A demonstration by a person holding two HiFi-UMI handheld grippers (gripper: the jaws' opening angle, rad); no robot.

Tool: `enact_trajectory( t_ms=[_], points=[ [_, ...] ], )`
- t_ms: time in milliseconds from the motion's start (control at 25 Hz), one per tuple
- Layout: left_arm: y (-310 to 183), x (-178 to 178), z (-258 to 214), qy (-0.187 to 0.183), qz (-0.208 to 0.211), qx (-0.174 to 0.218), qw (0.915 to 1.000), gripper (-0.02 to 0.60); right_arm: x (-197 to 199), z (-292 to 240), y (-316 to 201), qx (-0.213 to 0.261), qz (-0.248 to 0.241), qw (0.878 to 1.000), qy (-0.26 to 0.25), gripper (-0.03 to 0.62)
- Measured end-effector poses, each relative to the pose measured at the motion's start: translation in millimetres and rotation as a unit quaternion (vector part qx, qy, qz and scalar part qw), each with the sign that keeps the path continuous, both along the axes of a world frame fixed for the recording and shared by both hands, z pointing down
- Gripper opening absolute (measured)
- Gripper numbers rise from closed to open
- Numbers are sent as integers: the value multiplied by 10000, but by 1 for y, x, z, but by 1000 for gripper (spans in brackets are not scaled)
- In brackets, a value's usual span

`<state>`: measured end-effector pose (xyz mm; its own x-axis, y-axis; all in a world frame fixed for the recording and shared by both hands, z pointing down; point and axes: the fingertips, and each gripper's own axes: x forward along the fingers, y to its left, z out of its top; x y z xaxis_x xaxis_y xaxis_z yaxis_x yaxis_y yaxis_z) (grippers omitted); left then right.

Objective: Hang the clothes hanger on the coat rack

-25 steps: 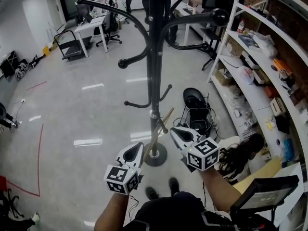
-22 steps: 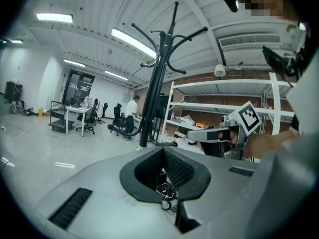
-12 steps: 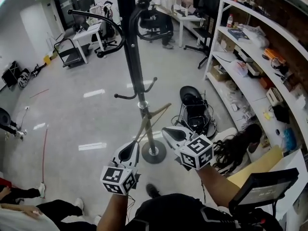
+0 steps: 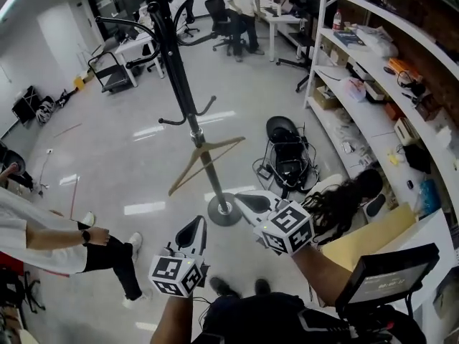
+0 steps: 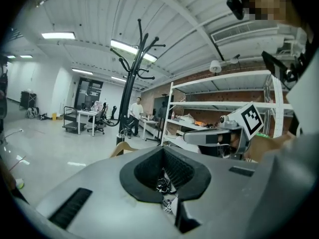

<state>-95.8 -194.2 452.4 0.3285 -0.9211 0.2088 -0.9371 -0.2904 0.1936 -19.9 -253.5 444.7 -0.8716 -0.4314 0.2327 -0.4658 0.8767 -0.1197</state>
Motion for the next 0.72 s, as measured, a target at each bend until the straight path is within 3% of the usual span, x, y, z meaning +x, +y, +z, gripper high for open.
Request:
enact_trajectory(
  t_ms=[400, 720],
  points=[
    [94, -6, -7, -33, -6, 97, 9999, 0, 3, -10, 88, 142, 130, 9998, -79, 6],
    [202, -15, 0, -157, 473, 92, 9987, 0, 7, -4, 189, 24, 674, 9974, -239, 6]
  ],
)
